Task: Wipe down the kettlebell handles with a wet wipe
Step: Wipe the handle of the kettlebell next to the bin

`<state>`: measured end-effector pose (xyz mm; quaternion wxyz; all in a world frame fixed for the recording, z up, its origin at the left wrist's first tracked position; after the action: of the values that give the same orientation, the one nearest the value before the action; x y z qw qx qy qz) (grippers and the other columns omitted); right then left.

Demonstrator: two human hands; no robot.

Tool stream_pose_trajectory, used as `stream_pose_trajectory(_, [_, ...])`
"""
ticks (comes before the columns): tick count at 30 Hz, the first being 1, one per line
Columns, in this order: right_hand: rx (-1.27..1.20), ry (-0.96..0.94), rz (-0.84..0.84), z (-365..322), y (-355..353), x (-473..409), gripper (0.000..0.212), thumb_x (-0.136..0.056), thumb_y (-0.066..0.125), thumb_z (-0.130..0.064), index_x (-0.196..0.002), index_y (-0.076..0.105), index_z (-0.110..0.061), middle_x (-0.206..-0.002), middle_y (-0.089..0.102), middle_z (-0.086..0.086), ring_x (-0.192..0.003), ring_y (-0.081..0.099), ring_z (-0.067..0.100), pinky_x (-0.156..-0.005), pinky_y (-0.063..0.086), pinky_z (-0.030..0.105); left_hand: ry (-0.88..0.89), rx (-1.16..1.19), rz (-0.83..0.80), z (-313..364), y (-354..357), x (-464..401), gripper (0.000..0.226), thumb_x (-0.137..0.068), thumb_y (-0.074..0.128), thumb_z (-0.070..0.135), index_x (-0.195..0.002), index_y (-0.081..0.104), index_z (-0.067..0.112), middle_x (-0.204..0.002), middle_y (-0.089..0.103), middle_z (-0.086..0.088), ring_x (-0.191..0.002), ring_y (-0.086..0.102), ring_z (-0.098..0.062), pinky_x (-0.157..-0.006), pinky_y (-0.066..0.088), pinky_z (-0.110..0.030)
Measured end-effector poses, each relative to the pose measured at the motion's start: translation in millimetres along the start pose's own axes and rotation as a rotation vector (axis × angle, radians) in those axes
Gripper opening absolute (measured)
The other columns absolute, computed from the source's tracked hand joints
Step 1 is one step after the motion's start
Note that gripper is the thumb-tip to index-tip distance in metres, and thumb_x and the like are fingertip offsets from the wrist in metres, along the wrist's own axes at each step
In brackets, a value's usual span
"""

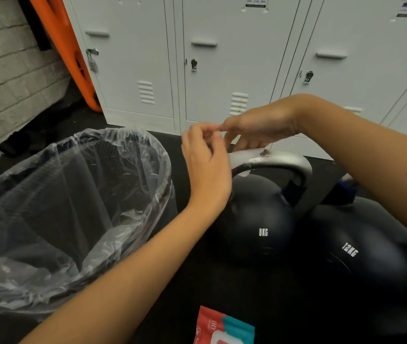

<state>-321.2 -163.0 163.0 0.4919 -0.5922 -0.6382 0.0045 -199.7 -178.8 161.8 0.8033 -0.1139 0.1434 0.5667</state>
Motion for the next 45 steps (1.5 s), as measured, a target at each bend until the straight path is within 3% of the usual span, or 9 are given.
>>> stream_pose_trajectory(6, [-0.356, -0.102, 0.13, 13.6, -20.9, -0.4, 0.036, -0.103, 0.031, -0.031, -0.126, 0.049, -0.008, -0.105, 0.061, 0.021, -0.067, 0.06, 0.031, -0.065, 0.049, 0.035, -0.178, -0.106, -0.211, -4.1, 43.6, -30.8, 0.023, -0.101, 0.038, 0.02, -0.124, 0.037, 0.017, -0.127, 0.04, -0.004, -0.097, 0.049, -0.011, -0.075, 0.038, -0.023])
stream_pose_trajectory(11, [-0.463, -0.105, 0.224, 32.7, -27.2, 7.0, 0.027, -0.105, 0.035, -0.04, -0.109, 0.049, -0.016, -0.106, 0.058, 0.014, -0.061, 0.054, 0.018, -0.054, 0.05, 0.022, -0.199, -0.456, -0.529, -30.1, 60.6, -20.8, 0.031, -0.101, 0.037, 0.036, -0.109, 0.056, 0.013, -0.102, 0.058, -0.003, -0.094, 0.055, -0.021, -0.077, 0.045, -0.035])
stream_pose_trajectory(15, [-0.3, -0.067, 0.299, 57.4, -33.0, 18.2, 0.043, -0.103, 0.032, -0.051, -0.109, 0.06, -0.019, -0.124, 0.063, 0.007, -0.084, 0.063, 0.016, -0.074, 0.049, 0.028, -0.295, -0.339, -0.518, -39.7, 51.9, -12.7, 0.037, -0.101, 0.034, 0.033, -0.077, 0.055, 0.015, -0.078, 0.054, -0.003, -0.072, 0.048, -0.016, -0.06, 0.035, -0.029])
stream_pose_trajectory(23, [-0.114, -0.137, 0.447, 76.7, -16.0, 31.4, 0.053, -0.104, 0.019, -0.052, -0.116, 0.064, -0.025, -0.119, 0.066, -0.004, -0.108, 0.06, 0.012, -0.086, 0.039, 0.018, -0.528, 0.096, -0.261, -92.1, 30.9, 15.4, 0.038, -0.101, 0.034, 0.043, -0.099, 0.067, 0.024, -0.097, 0.069, -0.001, -0.096, 0.063, -0.015, -0.082, 0.045, -0.027])
stream_pose_trajectory(25, [0.024, -0.157, 0.46, 73.9, -14.4, 32.8, 0.054, -0.104, 0.017, -0.052, -0.111, 0.066, -0.03, -0.116, 0.066, -0.008, -0.108, 0.058, 0.011, -0.095, 0.035, 0.024, -0.584, 0.112, -0.235, -103.8, 27.6, 23.2, 0.039, -0.103, 0.03, 0.04, -0.098, 0.065, 0.023, -0.091, 0.067, 0.002, -0.09, 0.061, -0.011, -0.074, 0.042, -0.022])
stream_pose_trajectory(29, [0.076, -0.153, 0.505, 76.4, -12.5, 34.3, 0.054, -0.105, 0.016, -0.05, -0.11, 0.066, -0.031, -0.114, 0.061, -0.009, -0.1, 0.054, 0.007, -0.092, 0.028, 0.024, -0.661, 0.09, -0.241, -125.1, 24.4, 31.3, 0.05, -0.102, 0.03, 0.041, -0.116, 0.066, 0.01, -0.105, 0.069, -0.007, -0.105, 0.061, -0.02, -0.092, 0.044, -0.031])
stream_pose_trajectory(32, [0.083, -0.161, 0.523, 78.2, -10.8, 35.4, 0.056, -0.105, 0.017, -0.049, -0.114, 0.067, -0.025, -0.115, 0.06, -0.005, -0.1, 0.053, 0.011, -0.089, 0.028, 0.024, -0.633, 0.096, -0.249, -117.3, 30.1, 20.0, 0.052, -0.101, 0.031, 0.041, -0.118, 0.065, 0.006, -0.108, 0.068, -0.012, -0.103, 0.061, -0.022, -0.083, 0.043, -0.029])
stream_pose_trajectory(38, [-0.126, -0.201, 0.495, 84.2, -11.4, 32.2, 0.055, -0.104, 0.019, -0.053, -0.1, 0.07, -0.032, -0.108, 0.067, -0.012, -0.102, 0.058, 0.004, -0.097, 0.034, 0.027, -0.477, 0.125, -0.338, -92.1, 41.5, 1.5, 0.035, -0.101, 0.039, 0.038, -0.108, 0.066, 0.016, -0.11, 0.067, -0.012, -0.104, 0.063, -0.021, -0.095, 0.043, -0.032])
stream_pose_trajectory(45, [-0.138, -0.217, 0.513, 86.6, -10.2, 31.3, 0.055, -0.1, 0.023, -0.06, -0.097, 0.072, -0.035, -0.105, 0.069, -0.012, -0.103, 0.06, 0.008, -0.099, 0.037, 0.03, -0.517, 0.17, -0.339, -119.5, 31.7, 16.8, 0.046, -0.101, 0.032, 0.034, -0.078, 0.067, 0.016, -0.083, 0.066, -0.007, -0.091, 0.061, -0.02, -0.089, 0.044, -0.031])
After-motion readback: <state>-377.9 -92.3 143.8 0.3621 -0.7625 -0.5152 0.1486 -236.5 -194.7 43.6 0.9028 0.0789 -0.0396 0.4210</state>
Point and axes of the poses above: each hand's wrist, its own x-axis away from the middle knuckle, its own y-axis out of the palm, z = x × y, the point moved 8 cm from there along -x, towards the middle knuckle
